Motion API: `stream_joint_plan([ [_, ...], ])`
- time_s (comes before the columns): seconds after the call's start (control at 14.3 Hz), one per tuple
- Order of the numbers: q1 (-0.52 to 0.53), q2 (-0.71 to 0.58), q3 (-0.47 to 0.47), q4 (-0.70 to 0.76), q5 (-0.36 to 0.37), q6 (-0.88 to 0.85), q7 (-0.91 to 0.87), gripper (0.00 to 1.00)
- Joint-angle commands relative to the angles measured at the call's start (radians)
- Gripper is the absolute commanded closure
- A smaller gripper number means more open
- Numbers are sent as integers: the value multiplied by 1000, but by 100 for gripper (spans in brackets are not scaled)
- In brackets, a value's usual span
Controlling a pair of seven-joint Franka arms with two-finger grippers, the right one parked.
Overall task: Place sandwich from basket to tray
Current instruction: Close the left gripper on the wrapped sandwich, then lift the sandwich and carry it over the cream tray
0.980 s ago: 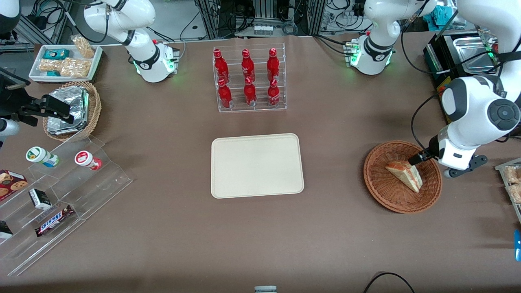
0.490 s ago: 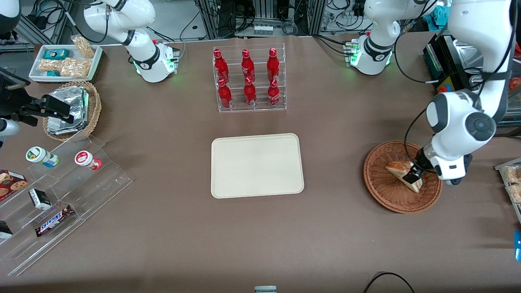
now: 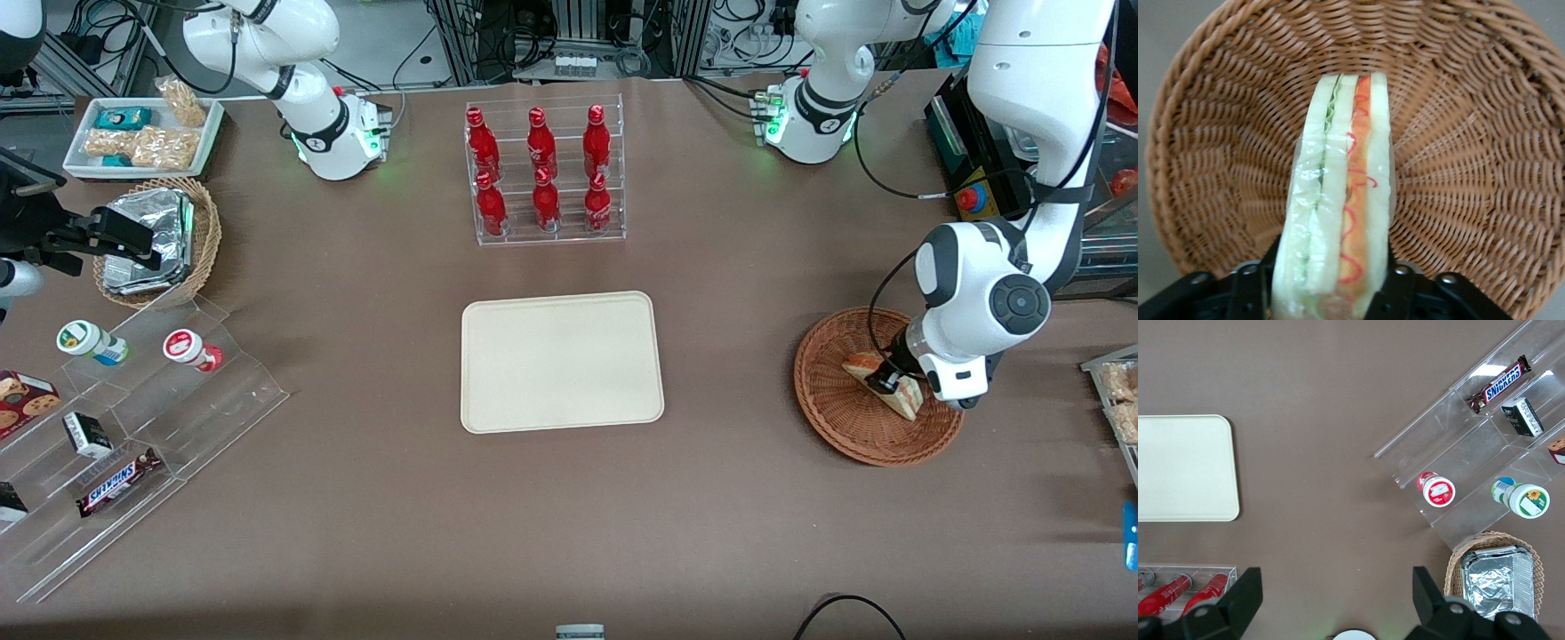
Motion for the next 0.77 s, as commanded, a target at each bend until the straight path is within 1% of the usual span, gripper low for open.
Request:
stream_joint_plan([
  [0.0,-40,-47,3,65,25,-154,-3,92],
  [0.14,-65,-73,-6,116,56,-258,0,95],
  [0.21,-103,-83,-14,135,64,-293,10,95],
  [0.28,-132,-83,-16,157,64,-321,44,96],
  [0.42,-204,-58,-28,205,65,-328,197,94],
  [0.49,-238,-31,-30,239,55,-326,257,94],
  [0.56,-290,9,-34,280,42,-326,259,94],
  [0.7,-381,82,-40,363,-23,-323,256,96],
])
